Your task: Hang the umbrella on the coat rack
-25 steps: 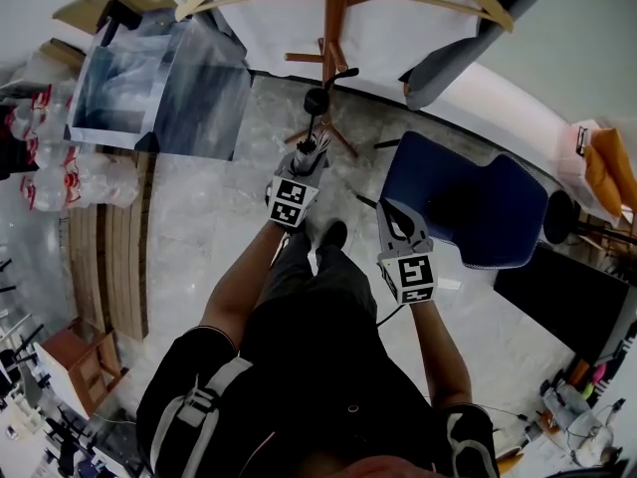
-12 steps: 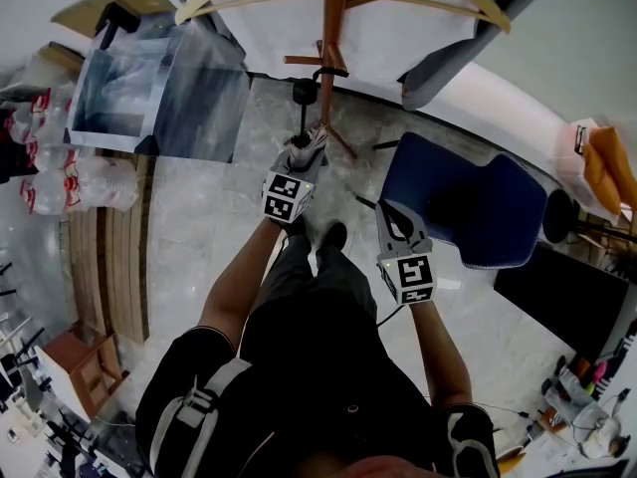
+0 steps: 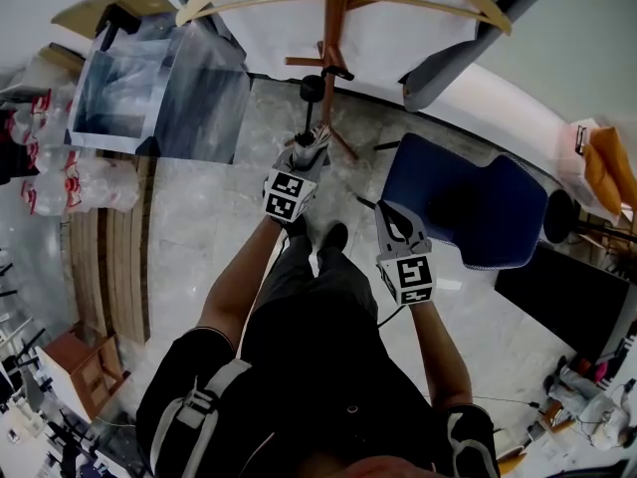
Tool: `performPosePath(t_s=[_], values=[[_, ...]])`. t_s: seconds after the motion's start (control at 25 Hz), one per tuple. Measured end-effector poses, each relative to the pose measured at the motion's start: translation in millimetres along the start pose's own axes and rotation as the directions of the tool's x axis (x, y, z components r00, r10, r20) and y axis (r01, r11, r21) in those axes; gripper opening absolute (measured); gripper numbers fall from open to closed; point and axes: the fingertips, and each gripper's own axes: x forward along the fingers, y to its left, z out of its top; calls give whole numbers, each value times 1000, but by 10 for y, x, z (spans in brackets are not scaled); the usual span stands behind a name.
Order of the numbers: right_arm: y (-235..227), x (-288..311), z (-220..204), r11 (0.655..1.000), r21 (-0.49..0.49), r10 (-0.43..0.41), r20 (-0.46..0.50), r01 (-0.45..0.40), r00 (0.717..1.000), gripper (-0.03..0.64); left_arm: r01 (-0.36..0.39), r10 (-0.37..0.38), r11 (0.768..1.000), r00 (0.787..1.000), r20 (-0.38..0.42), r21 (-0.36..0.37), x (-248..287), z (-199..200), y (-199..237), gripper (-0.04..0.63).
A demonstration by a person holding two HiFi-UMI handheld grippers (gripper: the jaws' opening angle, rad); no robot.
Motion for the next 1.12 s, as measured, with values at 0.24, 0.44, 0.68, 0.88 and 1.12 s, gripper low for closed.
performPosePath(t_s=[0.24, 0.44, 0.68, 0.88, 1.12], values=[[17, 2, -5, 1000, 1, 4, -12, -4, 1000, -2, 11, -10, 1000, 999, -44, 20, 56, 11, 14, 54], [9, 16, 12, 1000, 1, 4, -3, -4, 1000, -2, -5, 6, 999, 999, -51, 34, 76, -31, 57, 54], [-4, 13, 31, 1000, -3, -2, 7, 2, 1000, -2, -35, 38, 997, 999, -35, 66, 165, -81, 185, 54], [31, 9, 111, 1000, -21, 3, 36, -2, 999, -2, -59, 60, 993, 998, -5, 98, 250, -18, 300, 54], [82, 84, 261, 999, -39, 16, 101, -12, 995, 0, -83, 82, 992, 997, 13, 95, 354, -2, 439, 54]])
